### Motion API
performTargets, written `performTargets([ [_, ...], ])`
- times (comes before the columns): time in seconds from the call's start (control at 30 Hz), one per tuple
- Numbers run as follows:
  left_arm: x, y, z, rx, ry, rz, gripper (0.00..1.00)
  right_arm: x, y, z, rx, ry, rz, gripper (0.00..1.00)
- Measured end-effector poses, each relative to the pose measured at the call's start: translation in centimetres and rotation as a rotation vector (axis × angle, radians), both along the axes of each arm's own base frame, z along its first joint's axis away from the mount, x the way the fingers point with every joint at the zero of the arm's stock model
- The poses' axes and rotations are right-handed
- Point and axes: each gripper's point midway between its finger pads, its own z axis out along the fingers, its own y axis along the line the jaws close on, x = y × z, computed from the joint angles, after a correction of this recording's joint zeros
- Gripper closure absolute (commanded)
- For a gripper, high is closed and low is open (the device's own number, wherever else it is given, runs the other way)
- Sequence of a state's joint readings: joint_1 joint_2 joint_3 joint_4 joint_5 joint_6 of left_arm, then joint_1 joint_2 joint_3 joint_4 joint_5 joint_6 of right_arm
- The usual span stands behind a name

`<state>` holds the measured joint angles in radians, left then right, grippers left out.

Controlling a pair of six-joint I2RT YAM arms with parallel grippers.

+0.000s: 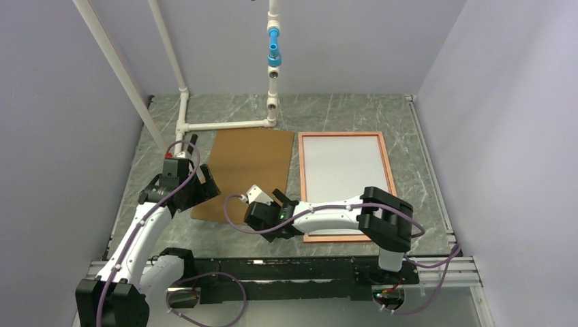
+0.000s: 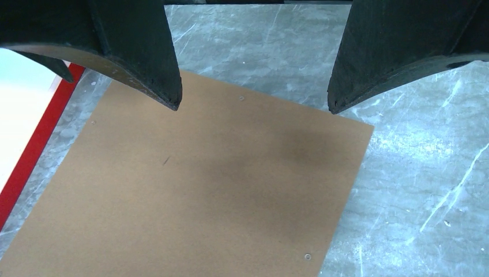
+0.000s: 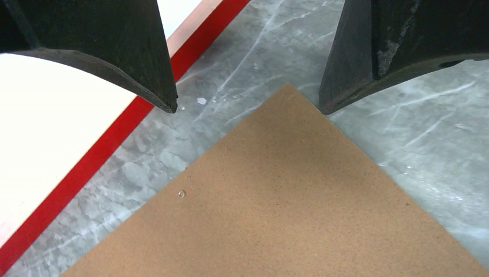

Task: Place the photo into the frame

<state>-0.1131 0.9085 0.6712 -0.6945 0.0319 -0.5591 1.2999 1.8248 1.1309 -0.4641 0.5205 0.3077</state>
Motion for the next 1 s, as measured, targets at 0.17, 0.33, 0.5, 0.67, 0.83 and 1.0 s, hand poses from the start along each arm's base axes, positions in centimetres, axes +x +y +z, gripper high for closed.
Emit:
performTargets([
  [0.17,-0.1,0.1,-0.7,-0.002,0.02,0.004,0.01,0.5,-1.1,-0.1,0.025,0.019,-0.027,0.02],
  [0.33,0.0,0.2,-1.2,-0.002,0.03,0.009,0.01,0.7,-1.9,-0.4,0.091,0.078,-0.056,0.01],
  [0.5,0.1,0.7,-2.0,0.003,0.041,0.03,0.01,1.3,-3.9,-0.9,0.173,0.197,-0.112,0.01],
  [0.67,0.3,1.7,-3.5,0.008,0.064,0.075,0.0,1.7,-4.4,-1.3,0.247,0.3,-0.143,0.01],
  [0.83,0.8,2.2,-4.9,0.005,0.098,0.094,0.01,2.9,-4.2,-0.9,0.333,0.352,-0.178,0.01],
  [1.0,1.2,1.8,-5.9,-0.006,0.119,0.07,0.01,3.8,-3.9,-0.4,0.421,0.412,-0.207,0.01],
])
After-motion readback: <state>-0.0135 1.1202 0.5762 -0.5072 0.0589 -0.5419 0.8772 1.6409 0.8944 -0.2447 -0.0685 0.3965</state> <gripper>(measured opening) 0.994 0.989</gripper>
